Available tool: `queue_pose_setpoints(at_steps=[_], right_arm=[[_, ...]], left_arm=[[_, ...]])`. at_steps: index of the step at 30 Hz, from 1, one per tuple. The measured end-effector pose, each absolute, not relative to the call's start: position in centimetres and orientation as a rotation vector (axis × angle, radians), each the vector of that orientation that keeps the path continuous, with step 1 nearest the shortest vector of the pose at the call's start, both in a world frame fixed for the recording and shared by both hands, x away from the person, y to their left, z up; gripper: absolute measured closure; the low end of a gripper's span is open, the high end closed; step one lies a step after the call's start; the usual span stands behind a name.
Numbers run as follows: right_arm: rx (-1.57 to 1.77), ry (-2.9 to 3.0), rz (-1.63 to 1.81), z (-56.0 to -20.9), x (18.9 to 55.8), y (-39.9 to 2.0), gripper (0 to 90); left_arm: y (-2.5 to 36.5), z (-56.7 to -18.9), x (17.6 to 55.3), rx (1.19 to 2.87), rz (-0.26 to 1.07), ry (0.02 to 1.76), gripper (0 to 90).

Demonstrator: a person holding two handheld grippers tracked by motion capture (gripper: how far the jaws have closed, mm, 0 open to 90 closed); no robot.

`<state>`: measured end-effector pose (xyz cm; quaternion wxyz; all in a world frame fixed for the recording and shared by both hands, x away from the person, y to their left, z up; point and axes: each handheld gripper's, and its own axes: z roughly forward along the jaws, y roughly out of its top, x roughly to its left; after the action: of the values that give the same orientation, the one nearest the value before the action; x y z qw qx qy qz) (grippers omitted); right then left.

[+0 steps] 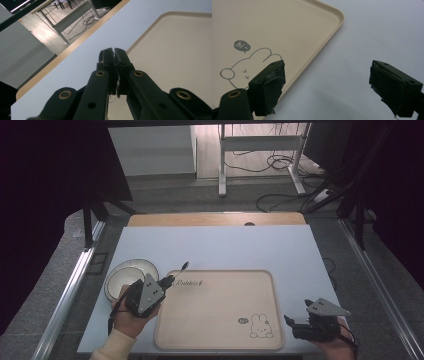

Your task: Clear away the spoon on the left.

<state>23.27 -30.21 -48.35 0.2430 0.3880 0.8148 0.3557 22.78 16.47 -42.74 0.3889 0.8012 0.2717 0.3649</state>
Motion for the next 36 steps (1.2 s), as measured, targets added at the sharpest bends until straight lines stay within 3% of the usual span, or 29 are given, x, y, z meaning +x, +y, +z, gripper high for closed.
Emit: queue_pose_setpoints(at_steps=[36], right_arm=[[1.053, 2.234, 0.968, -48.4, 23.3, -30.1, 13.4]], left_arm=[[14.7, -45.2, 23.1, 2.133, 0.931, 0.652, 89.6]])
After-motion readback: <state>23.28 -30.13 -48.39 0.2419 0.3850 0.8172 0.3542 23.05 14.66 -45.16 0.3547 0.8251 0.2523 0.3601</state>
